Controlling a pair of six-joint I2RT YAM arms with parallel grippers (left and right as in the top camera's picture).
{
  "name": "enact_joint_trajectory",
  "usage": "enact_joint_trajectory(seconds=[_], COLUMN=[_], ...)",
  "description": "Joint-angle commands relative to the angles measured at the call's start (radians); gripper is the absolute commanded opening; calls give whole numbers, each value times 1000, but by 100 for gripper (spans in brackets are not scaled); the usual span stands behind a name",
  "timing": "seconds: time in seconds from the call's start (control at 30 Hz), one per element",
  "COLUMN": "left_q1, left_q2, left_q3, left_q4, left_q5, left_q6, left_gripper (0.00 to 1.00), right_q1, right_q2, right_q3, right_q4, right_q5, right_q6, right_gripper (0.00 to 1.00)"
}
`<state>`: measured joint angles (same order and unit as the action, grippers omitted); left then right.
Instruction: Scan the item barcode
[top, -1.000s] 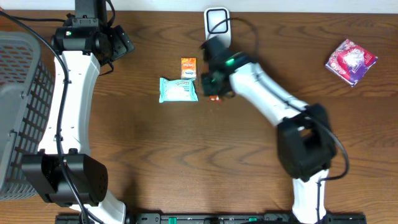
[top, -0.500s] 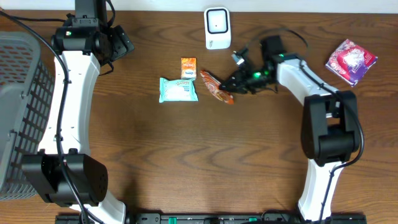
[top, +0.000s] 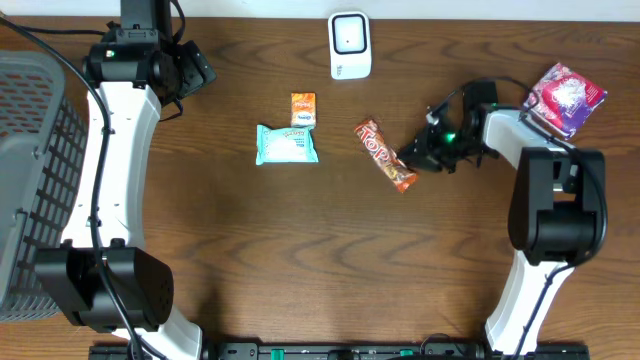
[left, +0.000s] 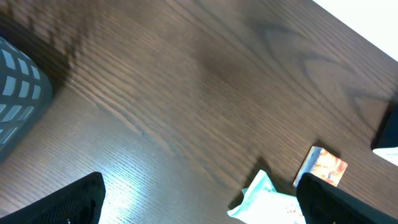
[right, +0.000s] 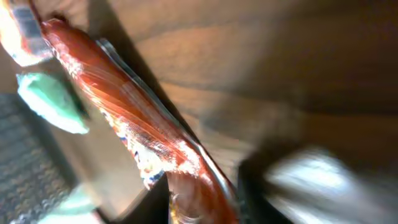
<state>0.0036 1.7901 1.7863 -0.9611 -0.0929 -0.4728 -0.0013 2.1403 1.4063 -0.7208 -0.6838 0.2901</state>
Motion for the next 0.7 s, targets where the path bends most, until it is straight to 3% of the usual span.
enact_joint_trajectory(seconds=[0.0,0.2,0.67], left_q1=[1,1,1], left_q2=[3,3,3], left_q3=[-2,-2,-2], left_q4=[1,1,1], left_q5=[-17,-17,-17], left_q6=[5,5,5], left_gripper=[98,98,98], right_q1=[6,60,232], right_q2=[-66,-107,-35], right_q3=[75,138,55], right_q4=[-55,-114,-117], right_q5=[272,313,419], right_q6=[0,-96,-114], right_gripper=[49,73,79])
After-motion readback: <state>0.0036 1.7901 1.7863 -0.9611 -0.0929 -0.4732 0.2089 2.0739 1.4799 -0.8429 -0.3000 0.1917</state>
